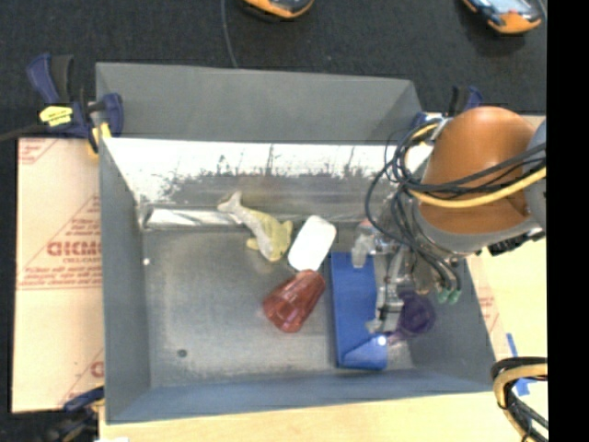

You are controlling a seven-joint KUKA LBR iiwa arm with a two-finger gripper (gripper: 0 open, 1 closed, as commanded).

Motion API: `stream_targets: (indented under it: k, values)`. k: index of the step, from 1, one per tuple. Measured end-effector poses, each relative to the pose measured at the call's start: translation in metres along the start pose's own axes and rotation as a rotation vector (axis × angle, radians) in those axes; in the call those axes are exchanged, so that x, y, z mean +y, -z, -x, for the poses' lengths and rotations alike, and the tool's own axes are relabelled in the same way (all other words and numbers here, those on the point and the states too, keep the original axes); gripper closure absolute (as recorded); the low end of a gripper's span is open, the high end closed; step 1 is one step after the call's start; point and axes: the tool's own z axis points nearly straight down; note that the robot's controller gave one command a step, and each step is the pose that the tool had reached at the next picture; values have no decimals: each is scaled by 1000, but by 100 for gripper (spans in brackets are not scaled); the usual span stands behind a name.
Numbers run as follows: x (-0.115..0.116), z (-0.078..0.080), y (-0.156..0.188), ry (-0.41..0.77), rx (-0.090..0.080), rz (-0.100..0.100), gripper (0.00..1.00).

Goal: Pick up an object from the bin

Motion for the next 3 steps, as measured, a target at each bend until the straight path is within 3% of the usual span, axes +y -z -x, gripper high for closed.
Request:
stream_targets:
  k: [1,2,3]
  values:
    - [0,2,4,2,-9,-1,0]
    - [15,29,-66,227,-10,-2,0]
    - [41,52,-67,479,-19,-6,0]
